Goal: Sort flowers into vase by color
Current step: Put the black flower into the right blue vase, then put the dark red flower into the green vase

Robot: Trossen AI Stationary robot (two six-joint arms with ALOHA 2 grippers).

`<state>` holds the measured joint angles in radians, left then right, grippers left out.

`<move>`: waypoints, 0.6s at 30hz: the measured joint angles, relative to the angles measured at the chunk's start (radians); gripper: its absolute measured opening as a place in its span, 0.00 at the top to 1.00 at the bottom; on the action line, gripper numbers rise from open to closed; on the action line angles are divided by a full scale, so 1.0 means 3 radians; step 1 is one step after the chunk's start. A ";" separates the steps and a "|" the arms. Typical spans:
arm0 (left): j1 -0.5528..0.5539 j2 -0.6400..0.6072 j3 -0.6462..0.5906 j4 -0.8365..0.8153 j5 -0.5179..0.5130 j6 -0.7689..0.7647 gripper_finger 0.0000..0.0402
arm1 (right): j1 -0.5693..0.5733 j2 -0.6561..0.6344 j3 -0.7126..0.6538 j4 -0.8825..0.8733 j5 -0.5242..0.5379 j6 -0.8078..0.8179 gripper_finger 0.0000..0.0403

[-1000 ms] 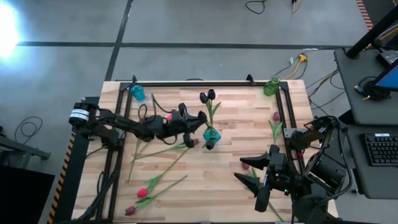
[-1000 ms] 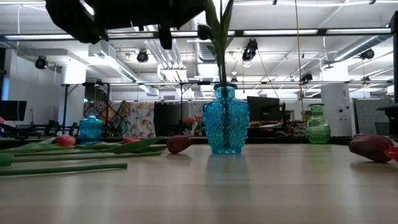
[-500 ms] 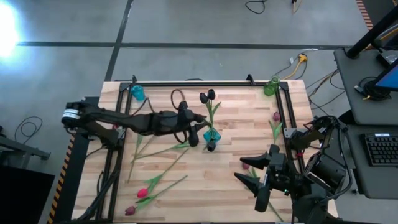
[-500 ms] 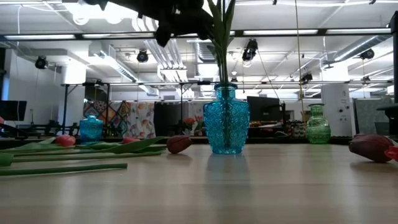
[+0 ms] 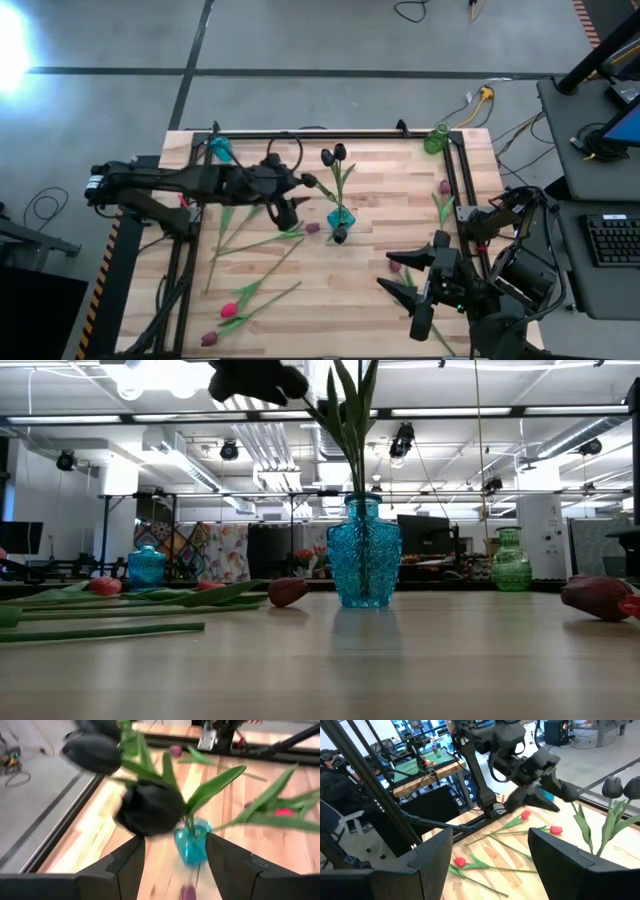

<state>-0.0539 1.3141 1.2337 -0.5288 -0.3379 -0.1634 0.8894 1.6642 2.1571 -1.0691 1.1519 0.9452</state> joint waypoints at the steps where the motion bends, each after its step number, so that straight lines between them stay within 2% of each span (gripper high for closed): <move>1: -0.0007 -0.0046 0.0039 -0.0144 -0.0001 -0.0033 0.52 | 0.0000 0.0000 0.0000 -0.0001 0.0000 -0.0011 0.38; 5: -0.0071 -0.0251 0.0171 -0.0587 -0.0002 -0.0103 0.52 | -0.0001 0.0000 0.0000 -0.0081 0.0000 -0.0008 0.38; 9: -0.0229 -0.0516 0.0196 -0.0673 -0.0001 -0.0182 0.52 | -0.0070 0.0000 -0.0055 -0.0372 -0.0082 0.0265 0.38; 12: -0.0403 -0.0721 0.0184 -0.0626 -0.0001 -0.0212 0.54 | -0.0224 0.0007 -0.0179 -0.0843 -0.0511 0.0782 0.38; 18: -0.0780 -0.0987 0.0154 -0.0537 -0.0002 -0.0223 0.57 | -0.0519 0.0157 -0.0629 -0.1582 -0.1821 0.1611 0.38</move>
<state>-0.2878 1.0181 1.2798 -0.6900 -0.3386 -0.2302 0.7337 1.7112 1.9685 -1.5438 0.6056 1.4284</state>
